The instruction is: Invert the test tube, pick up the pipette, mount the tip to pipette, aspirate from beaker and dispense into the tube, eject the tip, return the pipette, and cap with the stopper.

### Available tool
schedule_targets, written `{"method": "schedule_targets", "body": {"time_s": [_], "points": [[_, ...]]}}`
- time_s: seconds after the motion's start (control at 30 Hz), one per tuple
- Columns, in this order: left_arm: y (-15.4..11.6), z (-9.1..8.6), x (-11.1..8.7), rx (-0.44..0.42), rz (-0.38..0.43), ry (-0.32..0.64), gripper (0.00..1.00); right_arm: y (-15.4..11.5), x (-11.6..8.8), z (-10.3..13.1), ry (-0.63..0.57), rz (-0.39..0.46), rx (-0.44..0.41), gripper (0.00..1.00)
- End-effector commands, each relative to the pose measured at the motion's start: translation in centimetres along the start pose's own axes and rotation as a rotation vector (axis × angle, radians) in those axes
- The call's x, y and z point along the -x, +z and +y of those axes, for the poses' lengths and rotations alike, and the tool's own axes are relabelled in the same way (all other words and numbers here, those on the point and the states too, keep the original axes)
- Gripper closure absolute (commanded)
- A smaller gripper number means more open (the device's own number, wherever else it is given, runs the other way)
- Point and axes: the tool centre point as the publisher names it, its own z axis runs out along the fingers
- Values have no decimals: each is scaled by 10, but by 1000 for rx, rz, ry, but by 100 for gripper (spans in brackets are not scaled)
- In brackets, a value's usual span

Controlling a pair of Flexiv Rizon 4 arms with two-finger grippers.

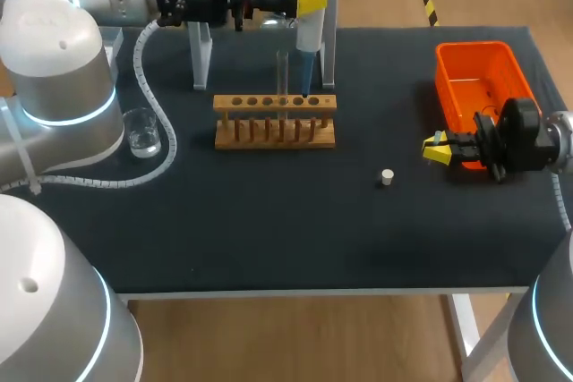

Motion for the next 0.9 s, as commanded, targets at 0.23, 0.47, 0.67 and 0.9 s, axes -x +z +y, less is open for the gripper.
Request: {"method": "schedule_targets", "body": {"time_s": [0.23, 0.47, 0.67, 0.9], "points": [[-3, 6, 5, -21, 21, -12, 100, 0, -1, 0, -1, -3, -2, 100], [-6, 7, 5, -34, 21, -9, 100, 0, -1, 0, -1, -3, -2, 100], [-6, 6, 5, -36, 23, -10, 100, 0, -1, 0, -1, -3, -2, 100], [-6, 5, 6, -30, 26, -12, 100, 0, -1, 0, -1, -3, -2, 100]]}}
